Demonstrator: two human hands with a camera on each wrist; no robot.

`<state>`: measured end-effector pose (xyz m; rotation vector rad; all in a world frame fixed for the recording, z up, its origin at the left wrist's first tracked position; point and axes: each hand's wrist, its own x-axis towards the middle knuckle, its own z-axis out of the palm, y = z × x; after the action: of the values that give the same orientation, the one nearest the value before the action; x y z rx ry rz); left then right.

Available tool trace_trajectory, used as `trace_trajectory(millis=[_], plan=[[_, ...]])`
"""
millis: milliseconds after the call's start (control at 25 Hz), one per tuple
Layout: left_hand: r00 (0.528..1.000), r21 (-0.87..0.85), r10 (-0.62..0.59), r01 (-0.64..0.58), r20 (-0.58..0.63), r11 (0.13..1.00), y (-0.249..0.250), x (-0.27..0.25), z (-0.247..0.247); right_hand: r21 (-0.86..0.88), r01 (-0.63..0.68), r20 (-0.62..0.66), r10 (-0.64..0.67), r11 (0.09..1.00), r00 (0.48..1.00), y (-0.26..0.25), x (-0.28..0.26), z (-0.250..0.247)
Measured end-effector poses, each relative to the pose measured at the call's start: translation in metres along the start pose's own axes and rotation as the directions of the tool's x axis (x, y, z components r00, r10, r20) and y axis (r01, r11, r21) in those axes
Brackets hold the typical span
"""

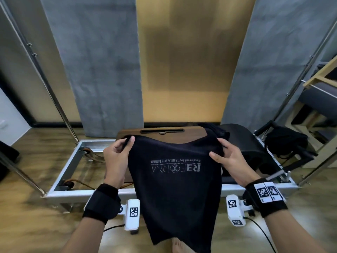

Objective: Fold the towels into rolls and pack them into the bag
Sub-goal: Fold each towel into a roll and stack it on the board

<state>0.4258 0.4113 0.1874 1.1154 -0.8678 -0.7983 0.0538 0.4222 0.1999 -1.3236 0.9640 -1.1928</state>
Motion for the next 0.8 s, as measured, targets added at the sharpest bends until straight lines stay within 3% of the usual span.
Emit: trace_trajectory(millis=[160,440,600,800], plan=[[1.000,0.017,0.019,-0.019,-0.001,1.000,-0.029,0.043,0.013,-0.057,-0.065,-0.247,0.049,0.996,0.968,0.026,0.058,-0.011],[0.996,0.253,-0.008,0.032,-0.093,0.967,-0.103,0.165,0.051,-0.100,-0.186,-0.388,0.134,0.977,0.912,0.096,0.196,-0.032],[0.980,0.374,-0.115,0.169,-0.162,0.912,-0.163,0.226,0.073,-0.177,-0.327,-0.423,0.228,0.928,0.877,0.146,0.268,-0.053],[0.930,0.487,-0.296,0.365,-0.216,0.793,-0.226,0.278,0.089,-0.257,-0.498,-0.515,0.318,0.828,0.796,0.193,0.333,-0.067]])
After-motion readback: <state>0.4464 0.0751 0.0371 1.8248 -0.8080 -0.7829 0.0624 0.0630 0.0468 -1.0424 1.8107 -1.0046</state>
